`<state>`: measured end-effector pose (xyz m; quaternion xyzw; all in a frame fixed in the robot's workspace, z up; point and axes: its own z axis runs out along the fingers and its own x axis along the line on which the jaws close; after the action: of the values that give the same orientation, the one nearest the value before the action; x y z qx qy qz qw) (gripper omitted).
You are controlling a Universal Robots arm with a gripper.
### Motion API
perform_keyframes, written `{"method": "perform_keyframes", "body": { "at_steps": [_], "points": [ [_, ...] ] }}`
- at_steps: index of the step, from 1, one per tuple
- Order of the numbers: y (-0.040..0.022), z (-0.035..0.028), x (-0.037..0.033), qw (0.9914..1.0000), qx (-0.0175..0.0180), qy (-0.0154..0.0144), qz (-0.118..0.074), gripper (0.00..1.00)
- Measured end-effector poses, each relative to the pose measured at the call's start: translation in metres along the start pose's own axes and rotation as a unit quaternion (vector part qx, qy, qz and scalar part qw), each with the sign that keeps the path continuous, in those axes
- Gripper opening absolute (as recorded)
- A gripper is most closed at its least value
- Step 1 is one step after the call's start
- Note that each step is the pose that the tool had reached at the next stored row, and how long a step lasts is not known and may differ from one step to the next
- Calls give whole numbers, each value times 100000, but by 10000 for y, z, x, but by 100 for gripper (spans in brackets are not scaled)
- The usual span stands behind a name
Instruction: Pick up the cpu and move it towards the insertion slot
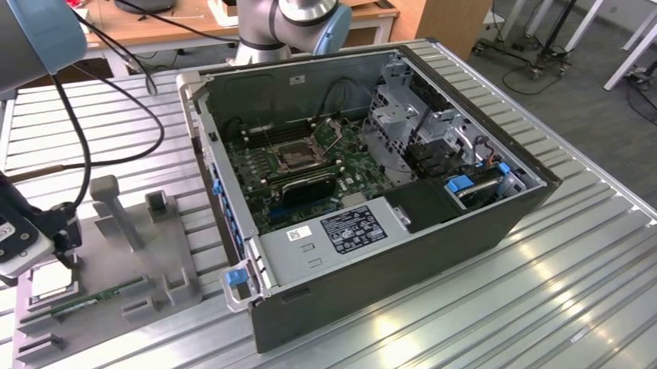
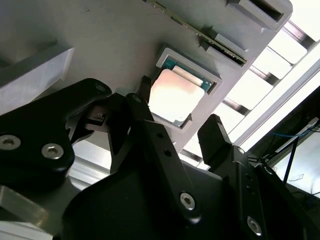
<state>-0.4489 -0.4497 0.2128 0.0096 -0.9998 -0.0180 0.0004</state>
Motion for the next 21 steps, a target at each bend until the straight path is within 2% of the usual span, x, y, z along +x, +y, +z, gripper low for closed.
{"method": "perform_keyframes", "body": {
  "at_steps": [5,14,21],
  "points": [
    [-1,28,1,100000,6,11,0,65],
    [-1,36,0,100000,0,1,0,65],
    [-4,103,0,100000,2,3,1,65]
  ]
}}
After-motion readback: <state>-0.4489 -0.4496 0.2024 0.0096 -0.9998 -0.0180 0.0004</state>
